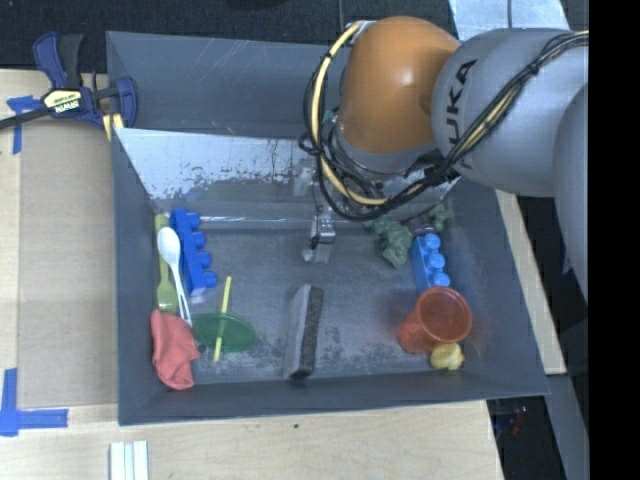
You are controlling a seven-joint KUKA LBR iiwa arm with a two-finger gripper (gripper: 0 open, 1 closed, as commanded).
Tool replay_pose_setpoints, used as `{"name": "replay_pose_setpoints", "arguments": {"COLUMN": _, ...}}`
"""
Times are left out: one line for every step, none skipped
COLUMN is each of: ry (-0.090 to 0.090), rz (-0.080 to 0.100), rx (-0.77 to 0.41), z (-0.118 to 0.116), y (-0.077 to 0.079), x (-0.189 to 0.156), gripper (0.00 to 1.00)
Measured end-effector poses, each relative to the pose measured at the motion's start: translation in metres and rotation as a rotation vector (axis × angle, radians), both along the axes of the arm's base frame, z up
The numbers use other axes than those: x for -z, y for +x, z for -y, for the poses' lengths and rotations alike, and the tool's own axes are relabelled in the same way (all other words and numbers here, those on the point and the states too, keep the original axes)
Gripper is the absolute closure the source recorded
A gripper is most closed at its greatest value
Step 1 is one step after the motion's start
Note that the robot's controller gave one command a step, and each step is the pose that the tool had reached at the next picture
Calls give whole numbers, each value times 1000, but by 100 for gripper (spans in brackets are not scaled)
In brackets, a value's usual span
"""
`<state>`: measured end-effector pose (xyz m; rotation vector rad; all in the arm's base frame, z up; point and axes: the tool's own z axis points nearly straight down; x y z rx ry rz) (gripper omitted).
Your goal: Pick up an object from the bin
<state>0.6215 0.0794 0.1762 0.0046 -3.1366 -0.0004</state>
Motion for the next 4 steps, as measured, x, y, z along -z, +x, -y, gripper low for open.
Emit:
{"name": "replay_pose_setpoints", "arguments": {"ry": 1, "rz": 8, "rx": 2, "z": 1, "y": 2, "x": -5, "gripper": 0}}
{"name": "replay_pose_setpoints", "arguments": {"ry": 1, "rz": 9, "rx": 13, "z": 67, "y": -15, "x": 4, "gripper": 0}}
{"name": "replay_pose_setpoints", "arguments": {"ry": 3, "rz": 16, "rx": 46, "z": 97, "y": -23, "x": 65, "gripper": 0}}
{"name": "replay_pose_setpoints", "arguments": {"ry": 1, "rz": 15, "rx": 94, "z": 105, "y": -6, "x": 11, "gripper": 0}}
